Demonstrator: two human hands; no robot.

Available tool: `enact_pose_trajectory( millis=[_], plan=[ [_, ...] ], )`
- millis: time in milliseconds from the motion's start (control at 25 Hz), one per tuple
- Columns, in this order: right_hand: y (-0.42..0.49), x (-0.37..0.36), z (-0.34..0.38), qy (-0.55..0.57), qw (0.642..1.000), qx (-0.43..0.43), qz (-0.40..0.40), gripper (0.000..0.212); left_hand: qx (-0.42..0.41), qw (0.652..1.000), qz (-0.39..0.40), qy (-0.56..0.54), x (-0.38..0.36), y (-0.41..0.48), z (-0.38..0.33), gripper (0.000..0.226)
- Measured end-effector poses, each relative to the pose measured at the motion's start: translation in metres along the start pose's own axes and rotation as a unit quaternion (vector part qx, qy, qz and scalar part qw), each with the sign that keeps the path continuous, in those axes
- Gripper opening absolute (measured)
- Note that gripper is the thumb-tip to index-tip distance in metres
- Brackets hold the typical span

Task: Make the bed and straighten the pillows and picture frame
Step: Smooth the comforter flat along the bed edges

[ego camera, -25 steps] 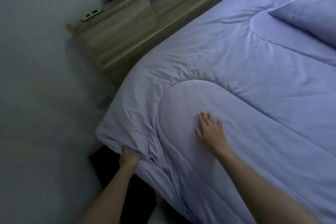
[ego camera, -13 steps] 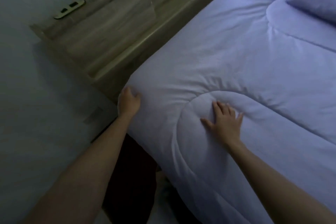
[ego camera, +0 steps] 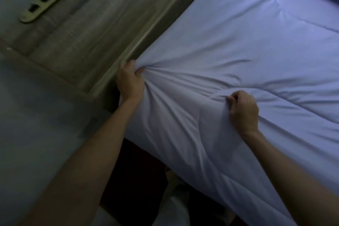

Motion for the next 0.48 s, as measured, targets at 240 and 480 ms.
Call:
enact_pose_trajectory(
  millis=[240, 480],
  plan=[
    [0.038, 0.022, 0.064, 0.055, 0.996, 0.035, -0.056, 0.018, -0.108, 0.991, -0.041, 0.064, 0.059, 0.061, -0.031, 0.027],
    [0.017, -0.051, 0.045, -0.081, 0.983, 0.11, 0.12, 0.017, -0.073, 0.966, 0.116, 0.221, 0.003, 0.021, 0.017, 0.049]
  ],
)
Point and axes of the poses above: each hand's wrist, its own y-axis towards the middle knuckle, its own x-axis out of the back of the hand, z = x × y, the point moved 8 cm from there along y, towards the middle knuckle, and after that the axes turned 8 degrees about -y, right-handed, at the moved point
